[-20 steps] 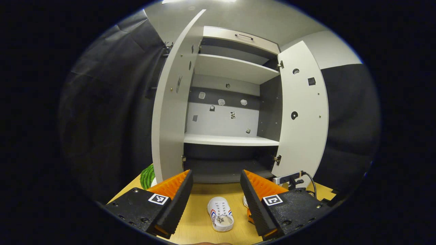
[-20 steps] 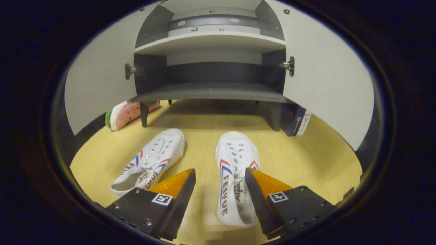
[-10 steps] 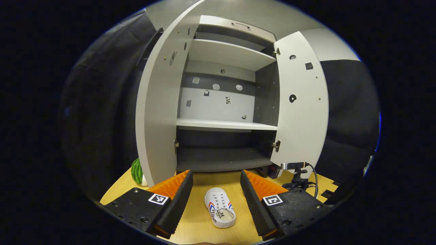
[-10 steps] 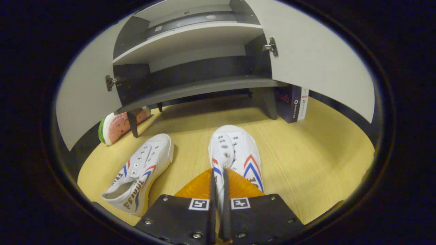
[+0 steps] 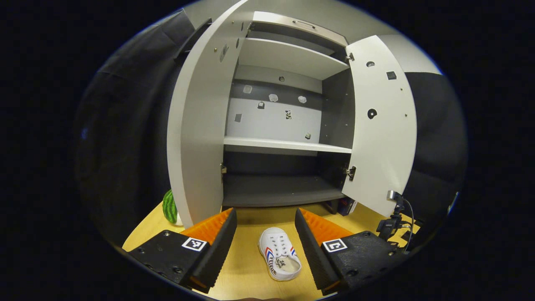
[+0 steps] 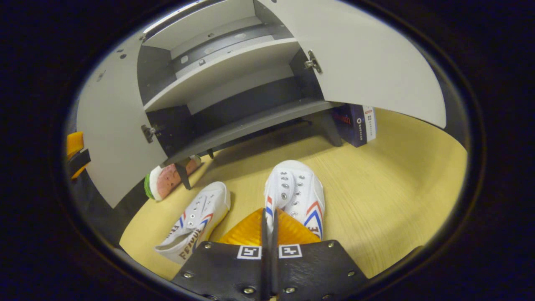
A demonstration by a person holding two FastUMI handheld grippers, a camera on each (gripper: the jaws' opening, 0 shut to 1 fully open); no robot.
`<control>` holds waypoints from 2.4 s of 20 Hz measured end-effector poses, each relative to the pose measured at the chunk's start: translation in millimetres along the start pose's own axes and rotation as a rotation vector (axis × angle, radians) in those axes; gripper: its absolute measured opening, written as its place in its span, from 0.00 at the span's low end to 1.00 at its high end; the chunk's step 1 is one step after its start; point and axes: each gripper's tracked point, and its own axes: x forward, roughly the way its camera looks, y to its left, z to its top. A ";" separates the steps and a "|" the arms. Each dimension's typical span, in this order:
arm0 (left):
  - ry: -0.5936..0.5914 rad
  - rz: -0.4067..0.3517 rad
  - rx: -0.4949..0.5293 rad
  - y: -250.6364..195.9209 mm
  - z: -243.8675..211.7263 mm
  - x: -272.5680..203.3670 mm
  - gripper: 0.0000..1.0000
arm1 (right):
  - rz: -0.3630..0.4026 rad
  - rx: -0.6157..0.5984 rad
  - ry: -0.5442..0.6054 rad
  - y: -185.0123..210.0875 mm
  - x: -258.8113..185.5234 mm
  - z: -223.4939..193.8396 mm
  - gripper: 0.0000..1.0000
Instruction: Grab one shoe with the right hand and put it into the shoe cabinet, grab the other shoe with the left hand and put it into the shoe cabinet; then close the right door with the right hand and the left door with the left hand.
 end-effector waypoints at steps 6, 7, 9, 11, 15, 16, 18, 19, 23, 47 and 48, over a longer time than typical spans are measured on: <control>-0.093 -0.013 0.020 -3.6 28.1 -10.2 0.86 | 0.049 -0.064 -0.077 15.9 -37.9 47.4 0.01; -0.120 -0.008 0.023 -4.1 37.8 -11.3 0.86 | 0.061 -0.070 -0.099 22.8 -50.5 62.2 0.01; -0.154 -0.004 0.025 -8.4 53.9 -11.4 0.85 | 0.078 -0.077 -0.140 35.8 -72.6 94.6 0.01; -0.167 -0.012 0.030 -15.3 68.8 -8.5 0.85 | 0.083 -0.119 -0.174 43.8 -89.7 121.7 0.01; -0.193 -0.029 0.035 -32.0 108.0 3.8 0.85 | 0.087 -0.164 -0.247 57.8 -123.3 191.7 0.01; -0.208 -0.026 0.053 -34.9 119.3 7.8 0.85 | 0.089 -0.173 -0.244 60.0 -127.1 204.8 0.01; -0.253 -0.013 0.087 -36.6 141.9 15.4 0.84 | 0.092 -0.206 -0.231 65.1 -134.0 233.2 0.01; -0.271 -0.007 0.094 -37.9 149.1 18.6 0.85 | 0.097 -0.211 -0.228 69.5 -135.5 250.5 0.01; -0.270 -0.025 0.061 -43.0 142.3 33.8 0.84 | 0.097 -0.276 -0.218 91.1 -125.6 313.8 0.01; -0.227 -0.086 0.052 -17.3 142.2 57.9 0.82 | -0.010 -0.434 -0.172 123.9 144.1 426.8 0.01; -0.231 -0.095 0.049 -19.1 143.2 56.5 0.82 | -0.018 -0.405 -0.171 122.2 148.4 424.9 0.01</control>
